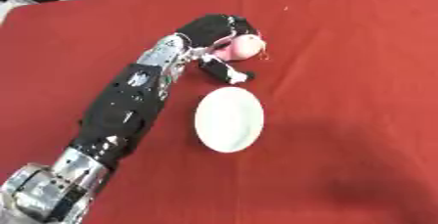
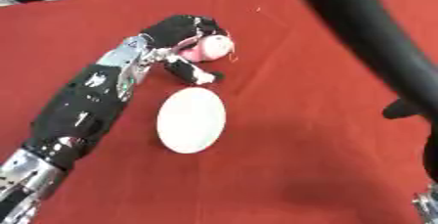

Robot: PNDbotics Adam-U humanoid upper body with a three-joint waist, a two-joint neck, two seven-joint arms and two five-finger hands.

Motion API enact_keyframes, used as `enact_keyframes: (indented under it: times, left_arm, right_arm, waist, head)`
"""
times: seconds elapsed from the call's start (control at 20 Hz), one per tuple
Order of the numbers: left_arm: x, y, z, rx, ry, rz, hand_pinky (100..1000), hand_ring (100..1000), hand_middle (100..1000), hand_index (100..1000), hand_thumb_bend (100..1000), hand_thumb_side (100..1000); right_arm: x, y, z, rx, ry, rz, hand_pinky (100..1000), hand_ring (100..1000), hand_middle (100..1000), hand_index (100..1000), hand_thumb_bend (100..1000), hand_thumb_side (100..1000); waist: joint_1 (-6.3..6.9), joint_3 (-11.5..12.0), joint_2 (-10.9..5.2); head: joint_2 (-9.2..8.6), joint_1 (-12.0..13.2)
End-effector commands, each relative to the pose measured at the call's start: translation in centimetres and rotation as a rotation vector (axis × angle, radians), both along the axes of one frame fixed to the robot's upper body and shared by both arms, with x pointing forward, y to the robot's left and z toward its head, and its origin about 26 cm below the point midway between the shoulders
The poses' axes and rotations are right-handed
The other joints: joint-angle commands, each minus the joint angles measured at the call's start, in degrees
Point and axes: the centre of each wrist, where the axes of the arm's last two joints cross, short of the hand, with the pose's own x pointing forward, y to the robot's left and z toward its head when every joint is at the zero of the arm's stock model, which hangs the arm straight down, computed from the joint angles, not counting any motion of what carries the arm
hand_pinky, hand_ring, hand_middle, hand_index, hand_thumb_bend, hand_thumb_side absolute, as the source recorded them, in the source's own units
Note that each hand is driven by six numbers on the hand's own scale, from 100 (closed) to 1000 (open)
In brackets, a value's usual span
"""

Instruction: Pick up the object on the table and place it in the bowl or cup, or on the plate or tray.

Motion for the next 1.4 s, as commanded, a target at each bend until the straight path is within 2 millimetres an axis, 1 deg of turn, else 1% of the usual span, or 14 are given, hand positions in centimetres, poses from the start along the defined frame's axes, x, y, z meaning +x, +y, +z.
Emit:
enact_keyframes:
  times: [0.05,0.1,0.2,0.25,0.45,0.8,0.9,0.95,1.1,1.2,1.25,1.3,1.35,1.4]
  left_arm:
    - [0.2,0.9,1.5,-0.013,-0.063,0.029,144,414,530,695,100,176]
    - [0.1,0.9,1.7,-0.038,-0.090,0.023,100,373,485,635,100,155]
    - [0.1,0.8,1.7,-0.087,-0.135,0.000,100,353,460,599,100,135]
    - [0.0,0.8,1.9,-0.106,-0.156,-0.013,100,331,414,537,100,100]
    - [0.0,0.9,1.7,-0.129,-0.195,-0.033,100,326,385,503,100,100]
    - [0.2,1.2,1.4,-0.108,-0.184,-0.028,100,351,410,523,100,100]
    - [0.2,1.4,1.5,-0.098,-0.181,-0.023,141,380,440,542,100,132]
    - [0.2,1.5,1.7,-0.098,-0.181,-0.018,142,382,443,544,100,100]
    - [0.1,2.0,2.1,-0.113,-0.169,-0.008,140,396,456,559,100,100]
    - [0.0,2.4,1.9,-0.159,-0.109,0.001,131,399,458,569,100,100]
    - [0.0,2.5,1.7,-0.194,-0.063,0.002,100,388,451,585,100,160]
    - [0.0,2.7,1.4,-0.244,0.002,-0.005,100,390,453,581,100,149]
    - [-0.1,2.8,1.4,-0.290,0.063,-0.020,100,386,449,593,100,193]
    - [-0.3,2.9,1.6,-0.342,0.134,-0.051,100,387,450,593,100,183]
  right_arm:
    - [-0.1,-0.1,0.6,-0.016,-0.019,0.008,454,574,758,903,100,804]
    - [-0.1,-0.1,0.6,-0.016,-0.018,0.009,454,574,758,903,100,804]
    - [-0.1,-0.1,0.6,-0.017,-0.018,0.009,454,574,758,903,100,804]
    - [-0.1,-0.1,0.6,-0.018,-0.018,0.009,454,574,758,903,100,804]
    - [-0.1,-0.1,0.5,-0.021,-0.017,0.010,454,574,758,903,100,804]
    - [-0.2,-0.1,0.5,-0.027,-0.015,0.009,454,574,758,903,100,804]
    - [-0.2,-0.1,0.4,-0.029,-0.015,0.008,455,575,758,901,100,811]
    - [-0.2,-0.1,0.4,-0.030,-0.014,0.007,455,575,758,901,100,804]
    - [-0.2,-0.2,0.5,-0.031,-0.015,0.005,455,574,758,900,100,804]
    - [-0.2,-0.3,0.5,-0.032,-0.016,0.003,455,574,758,900,100,804]
    - [-0.2,-0.3,0.5,-0.032,-0.017,0.002,454,574,758,900,100,804]
    - [-0.1,-0.4,0.6,-0.033,-0.018,0.001,454,574,758,900,100,804]
    - [-0.1,-0.4,0.6,-0.033,-0.019,0.001,454,574,758,900,100,804]
    - [-0.1,-0.5,0.7,-0.035,-0.020,0.000,454,574,758,900,100,804]
  waist:
    - [-0.32,-0.07,-0.85]
    - [-0.32,-0.09,-0.84]
    - [-0.31,-0.12,-0.82]
    - [-0.30,-0.13,-0.82]
    - [-0.26,-0.19,-0.81]
    - [-0.22,-0.13,-0.86]
    - [-0.19,-0.08,-0.91]
    - [-0.16,-0.06,-0.94]
    - [-0.04,-0.14,-1.00]
    - [0.14,-0.34,-1.07]
    - [0.23,-0.45,-1.11]
    - [0.37,-0.61,-1.17]
    - [0.49,-0.73,-1.19]
    - [0.63,-0.83,-1.23]
  head:
    - [-0.26,0.28]
    - [-0.26,0.26]
    - [-0.26,0.22]
    - [-0.23,0.22]
    - [-0.23,0.14]
    - [-0.08,-0.08]
    - [0.05,-0.19]
    - [0.12,-0.30]
    - [0.25,-0.62]
    - [0.35,-0.92]
    - [0.35,-1.09]
    - [0.34,-1.30]
    - [0.31,-1.57]
    - [0.29,-1.82]
